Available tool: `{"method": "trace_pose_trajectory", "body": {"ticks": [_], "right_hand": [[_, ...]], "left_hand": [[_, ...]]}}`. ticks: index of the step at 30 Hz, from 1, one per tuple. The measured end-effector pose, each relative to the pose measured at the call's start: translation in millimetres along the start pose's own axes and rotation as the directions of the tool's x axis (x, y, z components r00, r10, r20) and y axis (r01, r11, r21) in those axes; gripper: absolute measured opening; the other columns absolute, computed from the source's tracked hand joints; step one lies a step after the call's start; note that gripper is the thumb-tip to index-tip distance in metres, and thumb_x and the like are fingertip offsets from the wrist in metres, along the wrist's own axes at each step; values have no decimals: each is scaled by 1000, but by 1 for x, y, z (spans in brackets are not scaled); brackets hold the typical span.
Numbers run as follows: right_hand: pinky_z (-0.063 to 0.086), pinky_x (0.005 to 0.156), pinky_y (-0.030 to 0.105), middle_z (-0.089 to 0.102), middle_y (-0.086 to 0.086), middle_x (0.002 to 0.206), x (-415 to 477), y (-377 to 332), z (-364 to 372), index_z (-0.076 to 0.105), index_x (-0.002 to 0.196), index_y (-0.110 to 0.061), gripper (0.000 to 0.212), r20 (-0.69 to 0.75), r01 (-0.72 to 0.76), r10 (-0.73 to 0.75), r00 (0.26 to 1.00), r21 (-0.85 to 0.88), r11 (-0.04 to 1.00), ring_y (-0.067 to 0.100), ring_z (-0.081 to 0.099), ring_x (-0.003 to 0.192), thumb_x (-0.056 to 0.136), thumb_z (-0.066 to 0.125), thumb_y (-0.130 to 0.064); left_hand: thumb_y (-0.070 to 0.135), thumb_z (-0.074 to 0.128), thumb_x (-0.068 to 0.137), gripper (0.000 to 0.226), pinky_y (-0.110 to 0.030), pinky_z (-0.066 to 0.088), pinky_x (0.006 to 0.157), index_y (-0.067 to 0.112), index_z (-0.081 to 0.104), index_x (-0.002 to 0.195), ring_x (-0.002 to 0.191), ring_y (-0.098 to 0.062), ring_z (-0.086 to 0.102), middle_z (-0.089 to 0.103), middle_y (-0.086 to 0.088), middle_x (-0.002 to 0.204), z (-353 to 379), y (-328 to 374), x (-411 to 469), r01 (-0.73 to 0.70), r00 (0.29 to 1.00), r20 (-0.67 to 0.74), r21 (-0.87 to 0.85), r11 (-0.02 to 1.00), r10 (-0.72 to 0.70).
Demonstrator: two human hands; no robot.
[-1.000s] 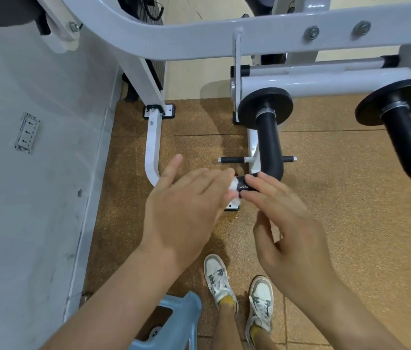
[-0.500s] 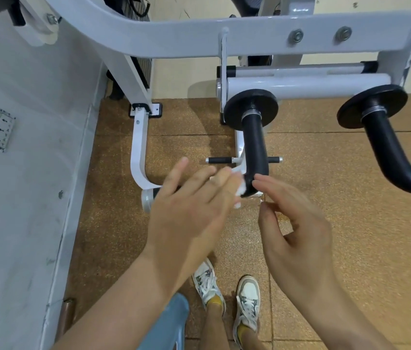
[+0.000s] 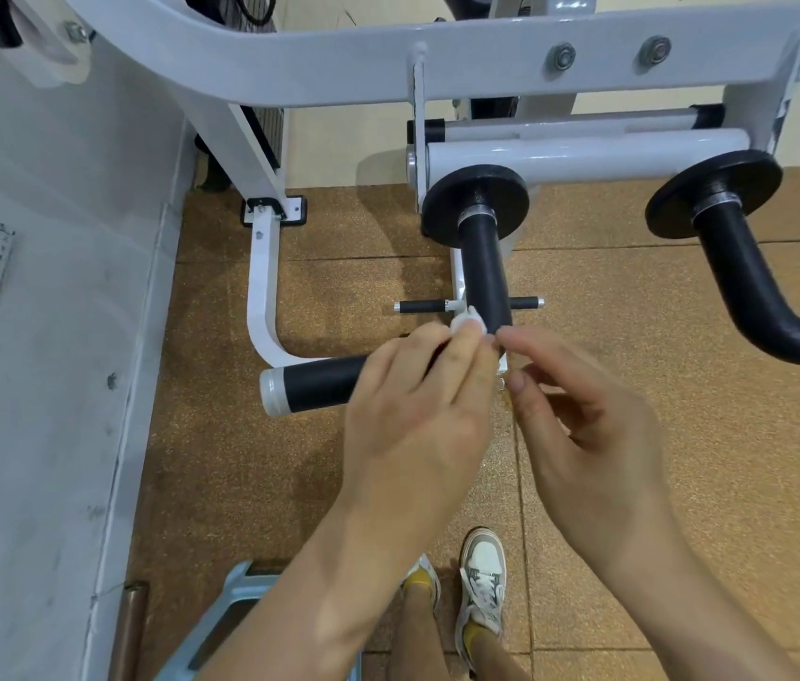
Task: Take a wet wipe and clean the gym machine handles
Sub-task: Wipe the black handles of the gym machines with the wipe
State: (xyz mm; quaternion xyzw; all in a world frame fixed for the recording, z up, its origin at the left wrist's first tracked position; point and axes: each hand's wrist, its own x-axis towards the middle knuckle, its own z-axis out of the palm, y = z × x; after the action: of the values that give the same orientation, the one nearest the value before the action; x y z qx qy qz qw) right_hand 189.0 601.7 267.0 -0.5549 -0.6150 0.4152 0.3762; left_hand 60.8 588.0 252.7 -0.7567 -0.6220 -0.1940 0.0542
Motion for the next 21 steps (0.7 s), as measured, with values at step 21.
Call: {"method": "trace_pose_trajectory", "body": {"ticks": [21], "right_hand": [[40,69,13,57,6,93,5,4,21,71,105,-5,21,24,255,-269,963,-408,877,5,48,79,87,61,-1]], "left_hand": [[10,56,86,46,-37,39,93,17,56,131,114,-21,49,59,6,128,-24,-11,-9,262,958,182,-236,936,-222]]}}
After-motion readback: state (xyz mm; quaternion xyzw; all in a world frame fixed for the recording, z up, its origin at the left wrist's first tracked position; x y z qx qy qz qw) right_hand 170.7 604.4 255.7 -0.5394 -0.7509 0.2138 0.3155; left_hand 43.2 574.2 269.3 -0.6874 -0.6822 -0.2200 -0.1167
